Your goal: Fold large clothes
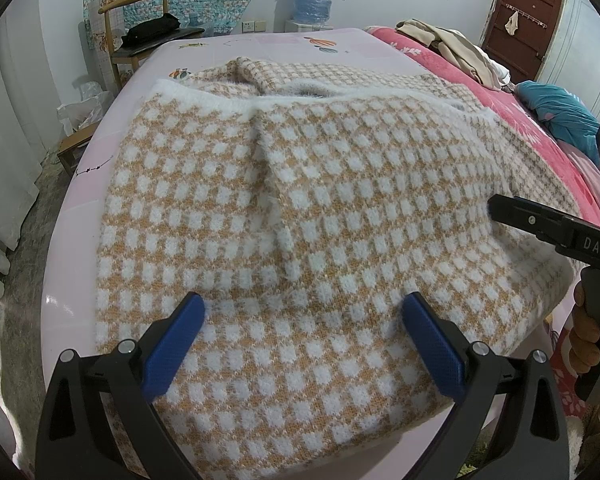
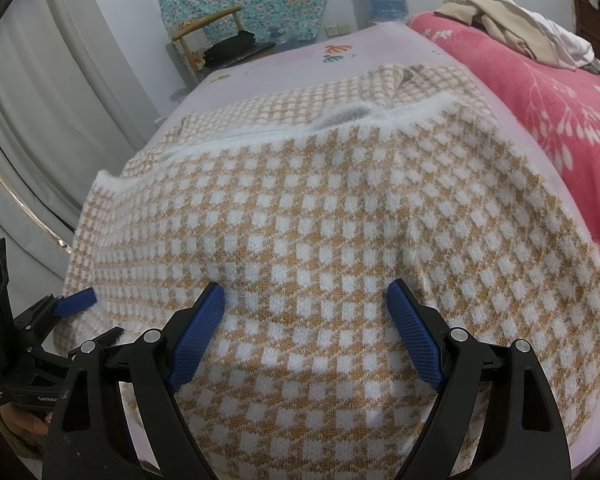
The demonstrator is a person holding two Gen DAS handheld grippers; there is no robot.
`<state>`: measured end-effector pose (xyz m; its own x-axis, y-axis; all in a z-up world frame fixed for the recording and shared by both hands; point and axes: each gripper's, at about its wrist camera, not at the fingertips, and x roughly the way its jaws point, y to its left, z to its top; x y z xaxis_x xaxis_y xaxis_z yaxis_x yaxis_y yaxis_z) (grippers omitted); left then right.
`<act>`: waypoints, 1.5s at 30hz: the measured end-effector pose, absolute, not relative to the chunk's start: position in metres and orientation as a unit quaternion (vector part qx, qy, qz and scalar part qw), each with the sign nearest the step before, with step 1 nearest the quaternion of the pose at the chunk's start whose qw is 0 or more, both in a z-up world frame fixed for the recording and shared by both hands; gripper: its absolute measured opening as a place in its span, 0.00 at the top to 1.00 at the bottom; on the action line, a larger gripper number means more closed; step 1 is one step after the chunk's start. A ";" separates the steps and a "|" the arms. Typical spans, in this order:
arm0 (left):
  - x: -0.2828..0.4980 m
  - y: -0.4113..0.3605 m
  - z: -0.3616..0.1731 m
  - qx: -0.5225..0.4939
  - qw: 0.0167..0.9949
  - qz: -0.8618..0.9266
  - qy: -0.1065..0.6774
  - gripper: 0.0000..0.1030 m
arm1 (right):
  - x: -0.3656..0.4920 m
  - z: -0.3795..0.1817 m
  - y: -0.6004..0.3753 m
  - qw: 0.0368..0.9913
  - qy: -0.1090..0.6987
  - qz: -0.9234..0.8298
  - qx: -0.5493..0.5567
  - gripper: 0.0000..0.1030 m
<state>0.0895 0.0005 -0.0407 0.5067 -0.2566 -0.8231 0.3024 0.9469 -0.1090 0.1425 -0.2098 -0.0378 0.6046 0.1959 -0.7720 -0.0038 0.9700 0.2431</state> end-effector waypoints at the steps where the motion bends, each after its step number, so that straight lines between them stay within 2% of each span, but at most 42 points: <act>1: 0.089 0.000 -0.041 0.024 0.868 -0.161 0.470 0.05 | 0.142 -0.038 -0.210 0.889 0.441 0.056 0.109 0.22; 21: 0.089 0.004 -0.038 0.018 0.870 -0.161 0.467 0.05 | 0.142 -0.037 -0.209 0.889 0.441 0.056 0.109 0.22; 30: 0.080 0.047 0.004 0.012 0.923 -0.121 0.366 0.06 | 0.142 -0.040 -0.209 0.887 0.444 0.059 0.108 0.22; 33: 0.094 0.067 0.005 0.013 0.925 -0.098 0.367 0.16 | 0.142 -0.041 -0.209 0.887 0.445 0.060 0.106 0.22; 35: 0.102 0.077 0.004 0.006 0.923 -0.094 0.372 0.28 | 0.144 -0.039 -0.209 0.886 0.448 0.061 0.103 0.22; 38: 0.117 0.088 -0.001 -0.007 0.919 -0.100 0.381 0.42 | 0.146 -0.039 -0.208 0.884 0.452 0.061 0.101 0.21; 40: 0.126 0.094 -0.004 -0.019 0.918 -0.096 0.384 0.46 | 0.147 -0.039 -0.207 0.884 0.454 0.058 0.099 0.21; 45: 0.142 0.091 -0.007 -0.028 0.917 -0.100 0.384 0.49 | 0.149 -0.038 -0.201 0.883 0.457 0.053 0.093 0.21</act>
<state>0.1419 0.0914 -0.0070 0.6849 -0.2056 -0.6990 0.1622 0.9783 -0.1289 0.1492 -0.2014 -0.0383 0.5764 0.1781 -0.7975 -0.0080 0.9771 0.2124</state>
